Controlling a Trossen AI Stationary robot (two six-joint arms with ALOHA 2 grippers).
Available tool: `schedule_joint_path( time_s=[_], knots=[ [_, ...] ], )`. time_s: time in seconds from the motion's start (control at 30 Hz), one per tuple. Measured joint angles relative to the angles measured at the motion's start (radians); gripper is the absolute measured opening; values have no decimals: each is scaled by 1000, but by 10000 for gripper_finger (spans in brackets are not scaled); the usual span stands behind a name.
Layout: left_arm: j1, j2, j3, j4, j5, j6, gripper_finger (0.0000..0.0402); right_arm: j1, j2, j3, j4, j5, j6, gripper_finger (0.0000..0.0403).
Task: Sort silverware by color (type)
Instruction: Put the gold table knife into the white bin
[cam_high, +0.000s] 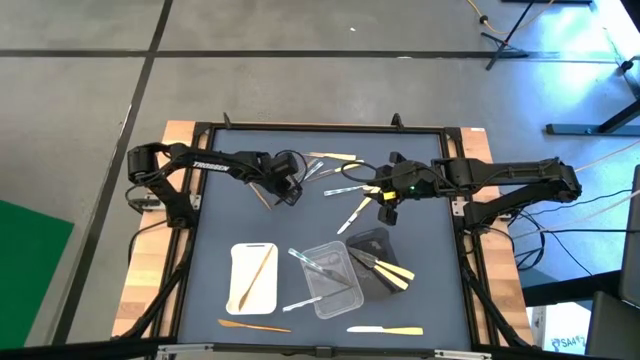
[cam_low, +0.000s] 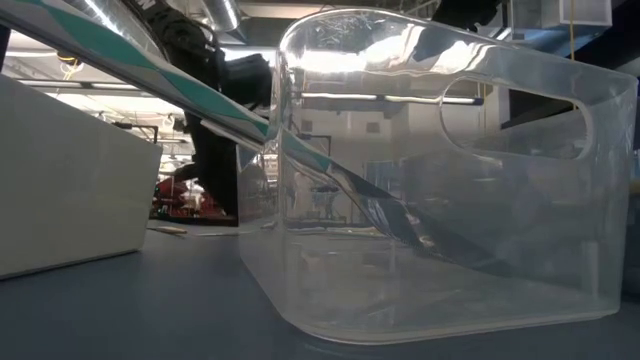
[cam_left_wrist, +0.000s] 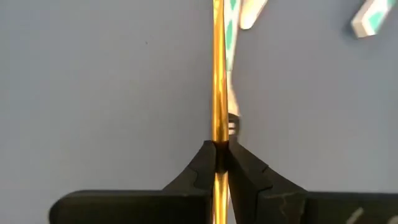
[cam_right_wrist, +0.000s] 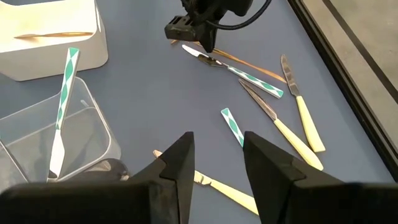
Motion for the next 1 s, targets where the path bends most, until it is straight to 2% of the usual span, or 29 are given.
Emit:
schedule_joint_path(
  time_s=[0.23, 0.47, 0.57, 0.8, 1.0],
  knots=[
    [-1, -6, 71, 0, 68, 8, 16, 0, 0, 0, 0, 0, -4, 124],
    [-2, -7, 168, 2, 131, 34, 16, 0, 0, 0, 5, 0, -77, 125],
    [-14, -7, 209, 4, 159, 34, 16, 0, 0, 0, 5, 1, -82, 137],
    [-63, -7, 278, 27, 254, 34, 16, 0, 0, 0, 67, 1, -255, 195],
    [-119, -8, 309, 67, 359, 29, 16, 0, 20, 0, 116, -1, -447, 206]
  ],
)
